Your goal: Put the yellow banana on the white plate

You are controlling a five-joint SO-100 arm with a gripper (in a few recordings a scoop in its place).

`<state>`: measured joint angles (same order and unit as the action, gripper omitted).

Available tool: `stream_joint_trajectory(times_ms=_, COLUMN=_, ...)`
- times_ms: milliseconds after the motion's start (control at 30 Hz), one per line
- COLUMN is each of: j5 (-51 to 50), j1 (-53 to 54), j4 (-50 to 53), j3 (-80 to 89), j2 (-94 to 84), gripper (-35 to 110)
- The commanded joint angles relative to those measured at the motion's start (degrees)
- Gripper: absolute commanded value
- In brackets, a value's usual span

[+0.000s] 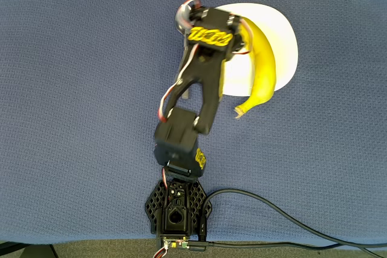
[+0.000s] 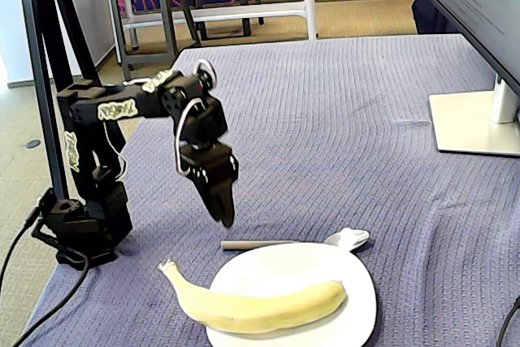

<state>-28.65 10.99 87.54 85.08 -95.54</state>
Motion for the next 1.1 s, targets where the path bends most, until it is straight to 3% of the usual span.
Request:
stream_joint_trajectory(times_ms=0, j5=8.0, j1=-5.8, j4=-0.79, j3=6.06, j2=-12.66, gripper=0)
stream_joint_trajectory(times_ms=167, j5=20.04, j1=-13.89, j4=-3.25, j3=16.17, j2=-20.57, gripper=0)
stream_joint_trajectory(times_ms=333, j5=31.29, j1=-17.31, j4=-13.36, j3=35.24, j2=-31.82, gripper=0)
stream_joint_trajectory(times_ms=533, j5=36.91, j1=-20.13, j4=-22.5, j3=53.79, j2=-46.32, gripper=0)
stream_joint_trajectory(times_ms=1067, j5=41.75, j1=-20.39, j4=-19.07, j3=74.27, j2=-71.63, gripper=0)
